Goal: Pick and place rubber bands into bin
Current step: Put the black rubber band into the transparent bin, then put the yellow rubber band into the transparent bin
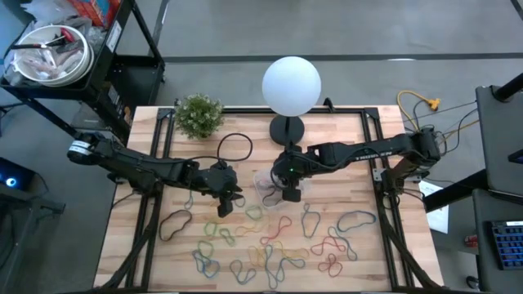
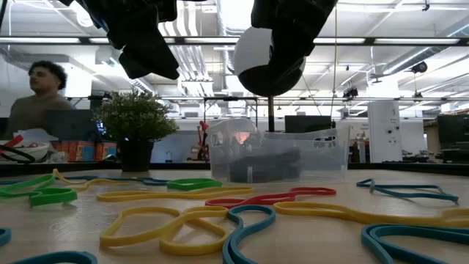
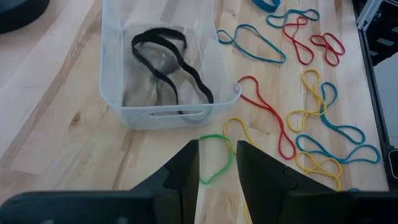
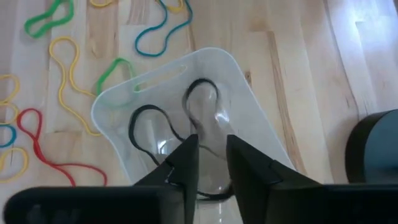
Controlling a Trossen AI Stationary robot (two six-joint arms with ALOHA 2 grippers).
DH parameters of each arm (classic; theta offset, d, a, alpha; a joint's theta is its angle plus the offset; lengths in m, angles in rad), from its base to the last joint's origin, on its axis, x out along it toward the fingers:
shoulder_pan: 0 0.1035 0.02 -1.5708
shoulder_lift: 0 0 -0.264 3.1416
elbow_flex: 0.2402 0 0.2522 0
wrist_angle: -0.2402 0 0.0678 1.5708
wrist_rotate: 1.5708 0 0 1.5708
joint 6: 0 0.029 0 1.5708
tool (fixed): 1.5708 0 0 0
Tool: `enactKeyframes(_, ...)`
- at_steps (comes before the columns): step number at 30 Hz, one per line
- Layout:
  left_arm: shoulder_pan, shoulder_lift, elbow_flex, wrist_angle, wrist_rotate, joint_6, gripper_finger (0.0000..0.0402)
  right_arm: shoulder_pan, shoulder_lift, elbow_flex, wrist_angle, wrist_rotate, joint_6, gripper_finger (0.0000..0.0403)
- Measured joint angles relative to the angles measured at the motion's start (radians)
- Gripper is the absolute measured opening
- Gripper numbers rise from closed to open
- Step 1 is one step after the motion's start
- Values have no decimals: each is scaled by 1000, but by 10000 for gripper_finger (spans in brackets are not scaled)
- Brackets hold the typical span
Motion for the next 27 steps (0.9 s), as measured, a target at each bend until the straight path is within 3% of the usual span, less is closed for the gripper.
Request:
enactKeyframes(8, 0, 0, 0, 0, 8, -1, 91, 1, -18, 22, -12, -9, -17, 117)
enactKeyframes(12, 0, 0, 0, -12, 28, -1, 91, 1, -34, 39, -32, -99, -28, 121)
enactKeyframes(18, -1, 22, 0, -96, 178, -2, 91, 23, -83, 40, -59, -264, -6, 112)
enactKeyframes(27, -38, 74, -1, -324, 303, -130, 91, 126, -193, 40, -182, -279, -34, 95)
